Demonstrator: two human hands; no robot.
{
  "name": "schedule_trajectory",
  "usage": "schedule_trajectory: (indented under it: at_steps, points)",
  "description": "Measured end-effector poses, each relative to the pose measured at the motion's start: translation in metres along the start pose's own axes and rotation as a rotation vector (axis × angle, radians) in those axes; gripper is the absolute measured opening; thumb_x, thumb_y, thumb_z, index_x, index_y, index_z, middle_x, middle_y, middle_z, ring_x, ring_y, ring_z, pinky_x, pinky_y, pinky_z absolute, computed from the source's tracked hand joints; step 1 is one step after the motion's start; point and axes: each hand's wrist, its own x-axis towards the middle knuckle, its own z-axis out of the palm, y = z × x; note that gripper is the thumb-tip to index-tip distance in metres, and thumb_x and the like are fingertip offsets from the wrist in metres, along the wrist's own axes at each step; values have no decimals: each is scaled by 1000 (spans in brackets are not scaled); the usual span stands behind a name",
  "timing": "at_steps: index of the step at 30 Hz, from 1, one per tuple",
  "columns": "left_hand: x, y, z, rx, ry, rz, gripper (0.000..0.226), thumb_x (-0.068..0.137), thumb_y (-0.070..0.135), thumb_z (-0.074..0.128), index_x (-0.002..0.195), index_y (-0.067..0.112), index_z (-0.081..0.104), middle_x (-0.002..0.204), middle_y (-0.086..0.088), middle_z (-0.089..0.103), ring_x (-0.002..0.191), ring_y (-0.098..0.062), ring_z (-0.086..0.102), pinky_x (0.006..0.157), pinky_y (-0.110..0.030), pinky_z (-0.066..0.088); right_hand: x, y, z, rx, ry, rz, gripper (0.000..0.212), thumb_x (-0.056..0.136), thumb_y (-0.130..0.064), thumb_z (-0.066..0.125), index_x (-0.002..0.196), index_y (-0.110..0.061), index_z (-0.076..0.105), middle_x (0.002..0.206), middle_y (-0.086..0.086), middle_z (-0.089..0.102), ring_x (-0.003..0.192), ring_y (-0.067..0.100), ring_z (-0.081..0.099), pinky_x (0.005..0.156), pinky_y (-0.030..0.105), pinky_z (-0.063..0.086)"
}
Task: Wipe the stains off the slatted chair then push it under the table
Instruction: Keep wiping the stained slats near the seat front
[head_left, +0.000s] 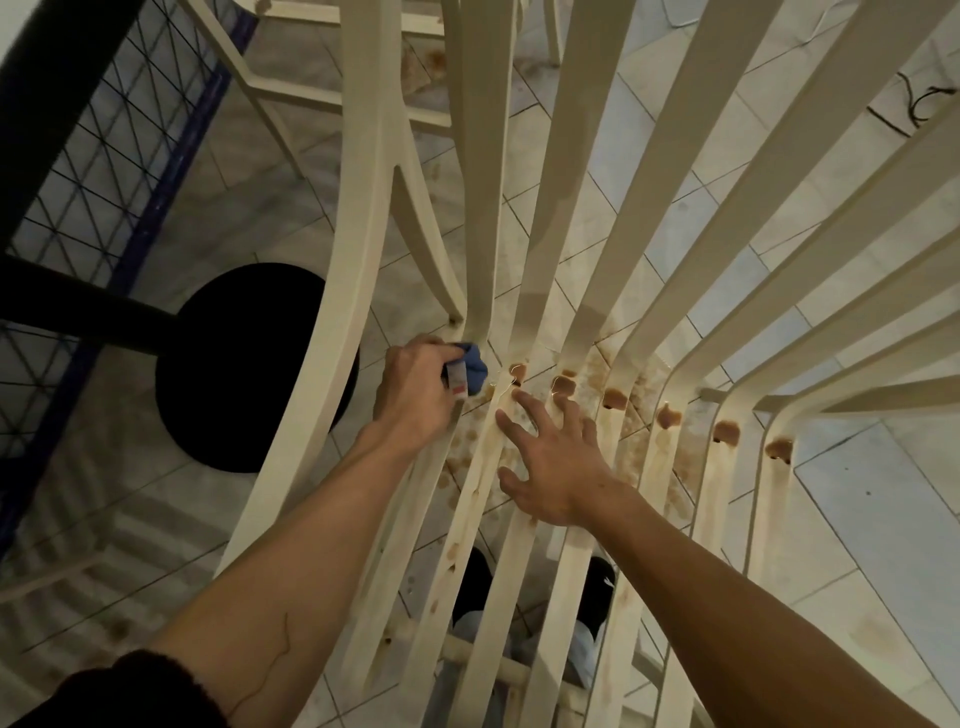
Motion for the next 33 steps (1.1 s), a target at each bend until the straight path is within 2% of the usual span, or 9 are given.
schedule_trajectory:
  at_steps: [3,7,14,17,20,23,27,30,33]
  points:
    - [24,9,-3,-60,91,27,38,81,-7,58,113,10,70,124,-15,60,116,-35,53,97,-41,43,0,1,0,5,-2,-2,70,96,-53,41,155,-32,9,162,-4,-8,146,39,-10,116,63,7]
    - [37,8,5,-56,58,38,38,80,-7,58,112,10,71,127,-12,60,119,-34,52,100,-44,43,-1,0,2,5,6,4,70,96,-54,40,155,-32,9,162,-5,-9,146,39,-11,117,62,8]
    - [6,0,11,-29,-28,14,37,84,-2,60,119,8,68,123,-11,63,115,-28,57,95,-23,42,-1,-2,2,16,7,10,71,95,-53,41,155,-32,10,162,-5,-8,146,39,-11,117,62,7]
    - [12,-2,11,-11,-71,-15,32,84,8,62,112,20,71,116,-6,63,111,-29,56,95,-39,50,0,-1,3,18,11,9,71,95,-53,42,155,-32,10,162,-5,-8,146,39,-11,117,63,8]
    - [27,9,10,-54,52,3,30,86,6,62,112,17,71,118,-8,63,110,-32,55,90,-44,52,-1,0,4,8,15,6,70,96,-53,41,155,-32,9,162,-5,-8,146,39,-11,116,63,9]
    - [36,14,13,-46,100,-6,35,86,4,63,120,14,67,122,-9,61,114,-31,52,93,-41,50,0,0,4,3,11,11,71,96,-53,41,155,-32,8,162,-5,-9,146,40,-10,116,63,9]
    - [20,-2,23,-26,10,12,32,88,14,61,119,19,67,121,-6,62,109,-28,57,91,-39,52,0,0,4,9,8,15,71,96,-53,41,155,-32,9,162,-5,-9,146,40,-11,116,63,9]
    - [7,-11,29,121,-31,-1,36,87,12,62,121,22,66,125,0,61,110,-27,52,91,-35,49,-1,-1,4,11,7,12,70,96,-53,41,155,-32,9,162,-6,-9,146,40,-11,116,63,8]
    - [4,-12,28,201,-63,4,33,85,14,63,116,27,67,118,2,62,105,-26,55,86,-34,49,0,-1,4,16,13,10,69,96,-52,41,155,-33,10,162,-6,-8,146,40,-11,116,63,8]
